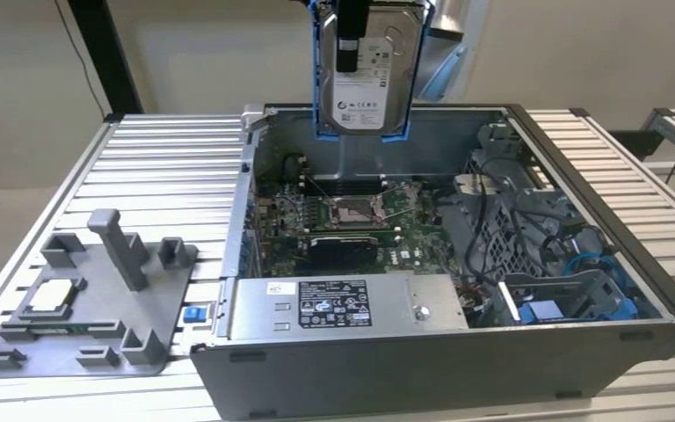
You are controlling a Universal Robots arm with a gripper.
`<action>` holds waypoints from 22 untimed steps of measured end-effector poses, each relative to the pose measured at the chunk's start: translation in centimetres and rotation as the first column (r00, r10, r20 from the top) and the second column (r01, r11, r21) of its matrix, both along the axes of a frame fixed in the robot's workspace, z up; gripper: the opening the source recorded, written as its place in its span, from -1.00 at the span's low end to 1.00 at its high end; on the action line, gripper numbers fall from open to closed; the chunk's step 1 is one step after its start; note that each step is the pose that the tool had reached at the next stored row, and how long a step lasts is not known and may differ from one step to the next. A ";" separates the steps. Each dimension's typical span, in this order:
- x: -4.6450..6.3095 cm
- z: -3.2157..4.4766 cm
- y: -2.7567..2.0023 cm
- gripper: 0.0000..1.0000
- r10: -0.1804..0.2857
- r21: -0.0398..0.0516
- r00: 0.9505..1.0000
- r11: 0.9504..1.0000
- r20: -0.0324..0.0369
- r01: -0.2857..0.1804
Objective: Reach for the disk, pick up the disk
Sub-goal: 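Pick up the disk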
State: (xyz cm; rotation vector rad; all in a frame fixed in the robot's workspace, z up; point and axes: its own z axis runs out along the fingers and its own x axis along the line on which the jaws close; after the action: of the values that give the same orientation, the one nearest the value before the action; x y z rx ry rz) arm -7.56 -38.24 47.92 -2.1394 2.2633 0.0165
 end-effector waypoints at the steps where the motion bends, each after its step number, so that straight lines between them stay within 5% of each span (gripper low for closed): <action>1: 0.0 0.00 0.00 -1.00 0.000 0.000 1.000 1.000 0.000 0.000; 10: 0.0 0.00 -0.19 -1.00 0.000 0.000 1.000 1.000 0.000 0.000; 22: 0.1 0.00 -1.97 -1.00 0.000 0.000 1.000 1.000 0.000 0.000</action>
State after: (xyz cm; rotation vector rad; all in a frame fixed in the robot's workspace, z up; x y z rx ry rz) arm -7.50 -40.21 47.92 -2.1394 2.2634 0.0165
